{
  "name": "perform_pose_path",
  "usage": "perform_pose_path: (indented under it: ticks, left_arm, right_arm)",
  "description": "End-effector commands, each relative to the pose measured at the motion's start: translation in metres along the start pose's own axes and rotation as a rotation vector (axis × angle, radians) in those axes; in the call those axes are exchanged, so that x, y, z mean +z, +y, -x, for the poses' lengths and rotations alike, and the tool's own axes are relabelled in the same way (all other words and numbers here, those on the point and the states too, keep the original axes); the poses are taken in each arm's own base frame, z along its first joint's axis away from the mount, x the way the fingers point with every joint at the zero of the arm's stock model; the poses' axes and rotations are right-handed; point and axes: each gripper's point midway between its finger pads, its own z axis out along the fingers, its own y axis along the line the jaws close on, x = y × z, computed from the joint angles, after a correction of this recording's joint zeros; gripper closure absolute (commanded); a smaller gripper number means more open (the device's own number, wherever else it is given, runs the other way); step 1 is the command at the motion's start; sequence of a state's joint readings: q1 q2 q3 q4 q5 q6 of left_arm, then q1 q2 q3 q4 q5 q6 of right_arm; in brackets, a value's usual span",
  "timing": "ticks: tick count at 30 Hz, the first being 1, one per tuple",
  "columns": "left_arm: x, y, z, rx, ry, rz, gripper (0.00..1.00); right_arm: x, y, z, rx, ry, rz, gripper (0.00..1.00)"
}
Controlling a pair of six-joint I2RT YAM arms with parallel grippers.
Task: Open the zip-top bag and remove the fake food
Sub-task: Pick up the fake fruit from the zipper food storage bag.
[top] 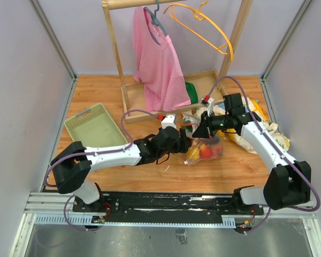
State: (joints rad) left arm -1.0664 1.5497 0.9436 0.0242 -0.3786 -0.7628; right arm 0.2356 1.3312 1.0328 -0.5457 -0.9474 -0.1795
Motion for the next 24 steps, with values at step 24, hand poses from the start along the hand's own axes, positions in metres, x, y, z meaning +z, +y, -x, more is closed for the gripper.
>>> perform_pose_path:
  ticks: [24]
  left_arm:
    - [0.045, 0.021, 0.001, 0.125, -0.062, 0.025, 0.34]
  right_arm:
    - [0.018, 0.007, -0.006, -0.021, 0.051, 0.044, 0.99]
